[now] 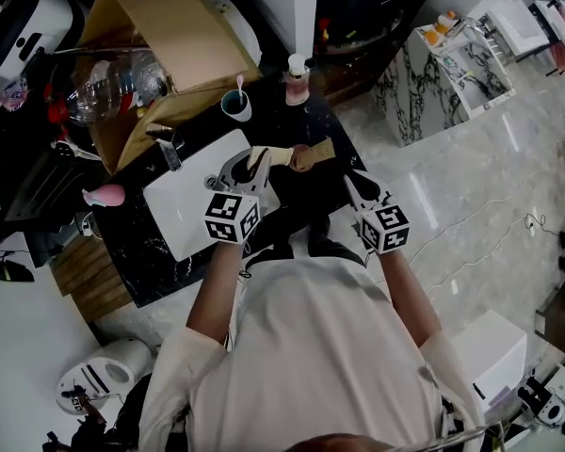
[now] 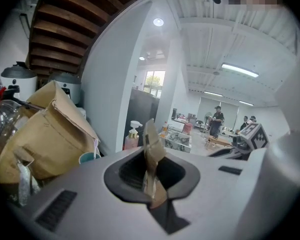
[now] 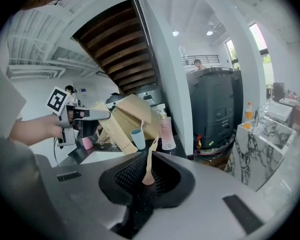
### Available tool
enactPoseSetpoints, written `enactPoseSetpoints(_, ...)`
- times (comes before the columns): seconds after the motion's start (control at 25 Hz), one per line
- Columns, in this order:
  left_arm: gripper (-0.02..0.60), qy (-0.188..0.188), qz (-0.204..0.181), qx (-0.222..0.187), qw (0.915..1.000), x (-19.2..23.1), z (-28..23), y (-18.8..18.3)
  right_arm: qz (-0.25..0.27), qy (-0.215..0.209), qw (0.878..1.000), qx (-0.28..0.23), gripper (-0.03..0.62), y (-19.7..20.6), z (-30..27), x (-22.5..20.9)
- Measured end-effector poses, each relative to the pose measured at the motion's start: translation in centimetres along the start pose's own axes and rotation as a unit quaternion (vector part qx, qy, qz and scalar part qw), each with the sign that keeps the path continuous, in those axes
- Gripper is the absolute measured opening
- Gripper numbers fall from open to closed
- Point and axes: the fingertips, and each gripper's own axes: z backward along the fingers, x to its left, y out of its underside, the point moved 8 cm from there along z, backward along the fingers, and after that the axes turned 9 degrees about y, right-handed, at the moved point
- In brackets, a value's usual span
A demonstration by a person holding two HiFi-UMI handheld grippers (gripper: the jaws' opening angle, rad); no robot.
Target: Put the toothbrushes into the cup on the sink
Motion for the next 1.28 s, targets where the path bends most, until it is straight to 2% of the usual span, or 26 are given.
enactPoseSetpoints(0.24,0.037,0.007,-0.002,0.017,0.9998,0.1,-2.3,0.9,-0.006,0.008,1.0,-0.004,0.051,-0.3,0.0,-0.5)
enactPoseSetpoints(0.48,0.037,0.005,-0.025,0.043,0.9987,0.2,-4.3,2.2,-0.012,0.021,1.0,-0.004,0.051,-0.1,0.3,-1.0)
enactPoseSetpoints(0.96,0.038,-0.008,-0.06,0.091,0.994,-0.5,-8.0,5.2,-0.01,0.015,1.0,0.003,0.051,-0.1,-0.2,-1.4)
enactPoseSetpoints(1.28,0.04,-0.009,-0.057,0.111,0.9922,-0.5,-9.2,7.1,-0.006,0.015,1.0,0.009,0.051,-0.2,-0.3,-2.4)
